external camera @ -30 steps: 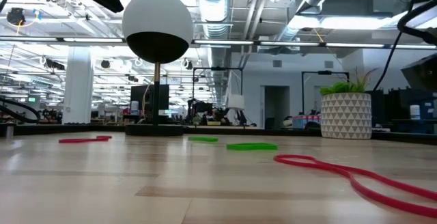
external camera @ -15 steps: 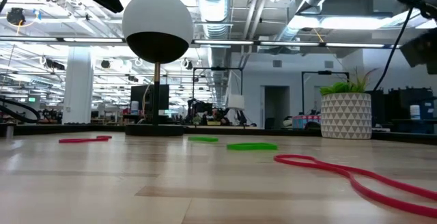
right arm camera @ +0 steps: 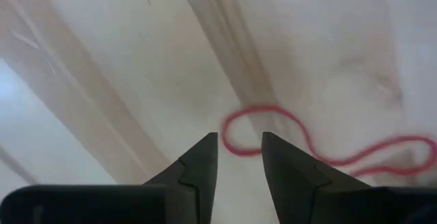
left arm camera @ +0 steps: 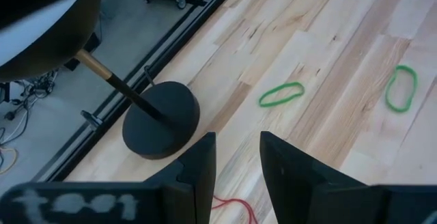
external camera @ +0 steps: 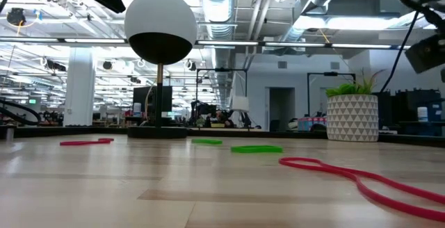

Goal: Pick and place items into bin
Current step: Put the red rubber band into the white bin

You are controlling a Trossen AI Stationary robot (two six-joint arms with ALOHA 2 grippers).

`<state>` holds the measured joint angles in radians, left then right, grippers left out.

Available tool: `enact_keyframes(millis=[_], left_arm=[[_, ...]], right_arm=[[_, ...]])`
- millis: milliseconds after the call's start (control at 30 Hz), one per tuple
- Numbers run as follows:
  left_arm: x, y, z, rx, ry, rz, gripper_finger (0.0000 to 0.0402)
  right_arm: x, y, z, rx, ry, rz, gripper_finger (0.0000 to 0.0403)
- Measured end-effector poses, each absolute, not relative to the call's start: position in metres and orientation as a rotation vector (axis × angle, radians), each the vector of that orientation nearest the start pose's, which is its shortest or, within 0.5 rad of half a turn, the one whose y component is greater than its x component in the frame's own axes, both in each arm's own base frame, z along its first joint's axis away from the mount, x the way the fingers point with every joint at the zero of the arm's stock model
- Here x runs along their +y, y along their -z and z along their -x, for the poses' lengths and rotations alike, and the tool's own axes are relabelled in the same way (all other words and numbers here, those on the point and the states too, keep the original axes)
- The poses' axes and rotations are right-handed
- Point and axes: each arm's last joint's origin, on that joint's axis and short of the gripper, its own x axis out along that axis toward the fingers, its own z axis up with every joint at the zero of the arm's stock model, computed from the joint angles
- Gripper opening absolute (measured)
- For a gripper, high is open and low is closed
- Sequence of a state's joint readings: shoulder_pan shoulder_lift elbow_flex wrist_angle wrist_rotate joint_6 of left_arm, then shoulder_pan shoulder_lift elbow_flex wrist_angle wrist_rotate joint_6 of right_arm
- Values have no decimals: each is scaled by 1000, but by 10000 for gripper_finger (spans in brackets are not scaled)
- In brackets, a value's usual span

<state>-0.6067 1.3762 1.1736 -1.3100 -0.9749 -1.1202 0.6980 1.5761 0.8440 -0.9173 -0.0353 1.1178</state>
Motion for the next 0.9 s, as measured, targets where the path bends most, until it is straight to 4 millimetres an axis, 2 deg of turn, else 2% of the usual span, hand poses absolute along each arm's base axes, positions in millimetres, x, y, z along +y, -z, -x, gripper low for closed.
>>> enact_keyframes(millis=[267, 500, 900], left_arm=[[-110, -288, -199, 724, -767, -59, 105], [-109, -287, -199, 725, -767, -60, 105], [-110, -288, -199, 728, -763, -67, 105]], right_arm=[[152, -133, -177, 1583, 299, -387, 109], [147, -130, -173, 1601, 355, -362, 109], [145, -129, -171, 1603, 341, -293, 109]])
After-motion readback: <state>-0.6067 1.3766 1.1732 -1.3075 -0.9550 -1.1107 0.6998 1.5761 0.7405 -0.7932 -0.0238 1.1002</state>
